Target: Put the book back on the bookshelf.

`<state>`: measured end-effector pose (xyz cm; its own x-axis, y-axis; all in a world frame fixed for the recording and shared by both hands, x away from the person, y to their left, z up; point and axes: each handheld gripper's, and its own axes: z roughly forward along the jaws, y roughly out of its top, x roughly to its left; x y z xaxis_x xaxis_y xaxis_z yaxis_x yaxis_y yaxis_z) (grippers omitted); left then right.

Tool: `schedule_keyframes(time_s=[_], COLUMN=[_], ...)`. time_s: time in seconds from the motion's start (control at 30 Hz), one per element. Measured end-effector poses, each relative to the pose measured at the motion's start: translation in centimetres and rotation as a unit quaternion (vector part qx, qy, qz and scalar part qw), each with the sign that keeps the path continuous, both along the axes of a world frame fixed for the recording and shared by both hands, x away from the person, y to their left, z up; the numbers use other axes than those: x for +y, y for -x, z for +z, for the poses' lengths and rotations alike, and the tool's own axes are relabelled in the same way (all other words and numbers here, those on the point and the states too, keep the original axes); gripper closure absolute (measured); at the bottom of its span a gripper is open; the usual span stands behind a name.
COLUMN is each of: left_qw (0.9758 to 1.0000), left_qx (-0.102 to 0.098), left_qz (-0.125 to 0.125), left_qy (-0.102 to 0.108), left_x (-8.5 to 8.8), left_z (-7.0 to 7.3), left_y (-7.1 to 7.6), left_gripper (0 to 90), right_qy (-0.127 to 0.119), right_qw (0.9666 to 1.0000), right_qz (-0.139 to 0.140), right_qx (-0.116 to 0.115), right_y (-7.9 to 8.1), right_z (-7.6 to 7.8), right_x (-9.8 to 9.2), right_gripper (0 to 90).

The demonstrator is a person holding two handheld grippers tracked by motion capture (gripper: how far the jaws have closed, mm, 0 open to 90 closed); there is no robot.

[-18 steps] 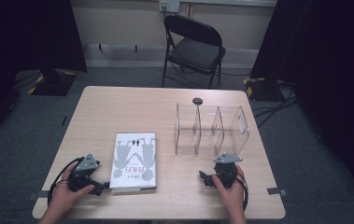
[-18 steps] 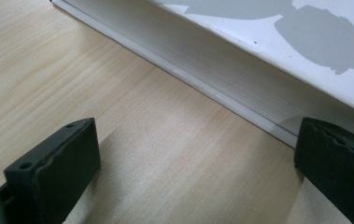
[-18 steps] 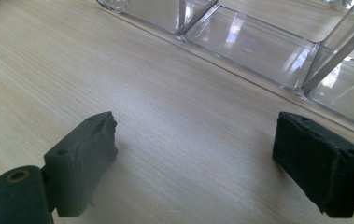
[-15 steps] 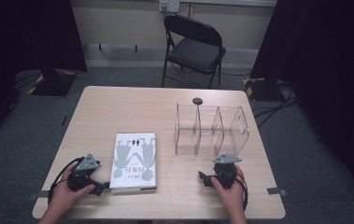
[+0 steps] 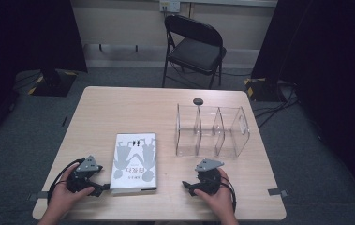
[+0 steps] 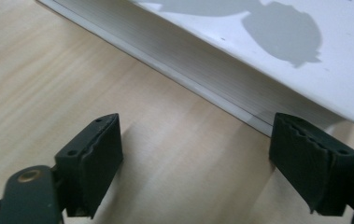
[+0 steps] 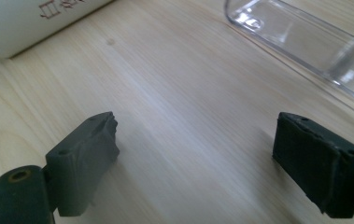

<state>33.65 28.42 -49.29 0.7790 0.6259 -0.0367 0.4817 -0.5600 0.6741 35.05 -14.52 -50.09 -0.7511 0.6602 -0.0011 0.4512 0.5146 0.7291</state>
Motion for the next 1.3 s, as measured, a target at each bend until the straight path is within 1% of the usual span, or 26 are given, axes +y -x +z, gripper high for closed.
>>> schedule_keyframes(time_s=[0.03, 0.07, 0.1, 0.13, 0.17, 0.2, 0.23, 0.33, 0.37, 0.4, 0.43, 0.6, 0.63, 0.67, 0.7, 0.77, 0.8, 0.83, 0.9, 0.93, 1.1, 1.13, 1.17, 1.23, 1.27, 1.3], left_qw=[1.0, 1.0, 0.9996, 0.9996, 0.9997, 0.9994, 0.9993, 0.999, 0.9986, 0.9986, 0.9983, 0.9981, 0.9982, 0.9982, 0.9978, 0.9975, 0.9979, 0.9979, 0.998, 0.998, 0.9981, 0.9981, 0.9982, 0.9985, 0.9985, 0.9982], left_qx=[0.0, 0.0, -0.004, -0.004, -0.007, -0.002, 0.002, 0.002, 0.006, 0.006, 0.009, 0.008, 0.002, 0.002, 0.002, 0.004, -0.002, -0.002, 0.001, -0.004, -0.01, -0.011, -0.015, -0.014, -0.014, -0.02], left_qz=[0.0, -0.007, -0.022, -0.022, -0.021, -0.029, -0.032, -0.04, -0.05, -0.05, -0.056, -0.058, -0.058, -0.058, -0.065, -0.068, -0.064, -0.063, -0.062, -0.061, -0.061, -0.06, -0.057, -0.053, -0.053, -0.056], left_qy=[0.0, -0.004, -0.015, -0.015, -0.011, -0.017, -0.017, -0.018, -0.017, -0.017, -0.01, -0.019, -0.016, -0.016, -0.013, -0.016, -0.011, -0.017, -0.015, -0.015, -0.009, -0.008, -0.001, 0.007, 0.007, 0.005], left_x=[0.0, -0.1, -0.4, -0.4, -0.5, -0.5, -0.4, -0.4, -0.3, -0.3, -0.4, -0.8, -1.0, -1.0, -1.1, -1.2, -1.3, -1.5, -1.6, -1.8, -2.6, -2.7, -3.0, -3.0, -3.0, -2.9], left_z=[0.0, 0.1, 0.3, 0.3, 0.4, 0.5, 0.4, 0.3, 0.4, 0.4, 0.3, 0.3, 0.2, 0.2, 0.1, 0.2, 0.1, 0.1, 0.1, 0.1, 0.0, 0.0, 0.0, -0.1, -0.1, 0.0], left_y=[0.0, 0.2, 0.8, 0.8, 1.2, 1.2, 1.2, 1.3, 1.3, 1.3, 1.4, 1.6, 1.8, 1.8, 2.0, 2.1, 2.2, 2.4, 2.5, 2.6, 2.7, 2.7, 2.6, 2.6, 2.6, 2.6], left_gripper=[17.3, 17.3, 19.2, 21.8, 24.2, 23.3, 21.3, 22.1, 22.2, 22.1, 20.9, 15.2, 15.3, 15.2, 15.2, 15.6, 15.6, 15.6, 15.7, 15.9, 16.2, 17.8, 21.7, 23.1, 26.5, 29.5], right_qy=[0.0, -0.001, 0.0, 0.0, -0.001, -0.001, 0.0, 0.0, 0.001, 0.001, 0.0, 0.0, 0.0, 0.0, -0.001, 0.001, 0.001, -0.001, 0.001, 0.0, 0.001, 0.001, -0.001, -0.001, -0.001, 0.0], right_qw=[1.0, 1.0, 0.9999, 0.9999, 0.9998, 0.9999, 0.9998, 0.9997, 0.9996, 0.9996, 0.9997, 0.9998, 1.0, 1.0, 1.0, 1.0, 1.0, 1.0, 1.0, 1.0, 0.9999, 0.9998, 0.9999, 0.9999, 0.9999, 0.9998], right_qz=[0.0, 0.005, 0.017, 0.017, 0.018, 0.016, 0.018, 0.023, 0.027, 0.027, 0.026, 0.02, 0.009, 0.009, 0.007, 0.003, 0.003, 0.006, 0.007, 0.005, 0.016, 0.019, 0.016, 0.016, 0.016, 0.019], right_qx=[0.0, -0.002, 0.0, 0.0, 0.0, 0.002, 0.002, 0.0, -0.002, -0.002, -0.001, -0.002, 0.001, 0.001, 0.001, -0.001, -0.001, -0.001, -0.002, -0.002, -0.004, -0.004, -0.003, -0.003, -0.003, -0.005], right_y=[0.0, 0.0, 0.1, 0.1, 0.3, 0.3, 0.3, 0.2, 0.1, 0.1, 0.1, 0.1, 0.1, 0.1, 0.1, 0.0, 0.0, -0.1, -0.1, 0.0, 0.1, 0.1, 0.2, 0.2, 0.2, 0.2], right_z=[0.0, 0.0, 0.0, 0.0, 0.0, 0.0, 0.0, 0.0, 0.0, 0.0, 0.0, -0.1, 0.0, 0.0, 0.0, -0.1, -0.1, -0.1, -0.1, -0.1, -0.1, -0.1, -0.1, -0.1, -0.1, -0.1], right_x=[0.0, 0.5, 1.5, 1.5, 2.3, 2.6, 2.9, 3.4, 3.8, 3.8, 4.0, 4.2, 4.5, 4.5, 4.8, 5.1, 5.1, 5.7, 5.9, 6.3, 7.4, 7.8, 8.0, 8.0, 8.0, 8.1], right_gripper=[12.7, 12.7, 12.7, 12.7, 12.7, 12.7, 12.7, 12.7, 12.7, 12.7, 12.7, 12.6, 12.5, 12.5, 12.5, 12.5, 12.5, 12.5, 12.6, 12.6, 13.0, 13.3, 13.3, 13.3, 13.3, 13.6])
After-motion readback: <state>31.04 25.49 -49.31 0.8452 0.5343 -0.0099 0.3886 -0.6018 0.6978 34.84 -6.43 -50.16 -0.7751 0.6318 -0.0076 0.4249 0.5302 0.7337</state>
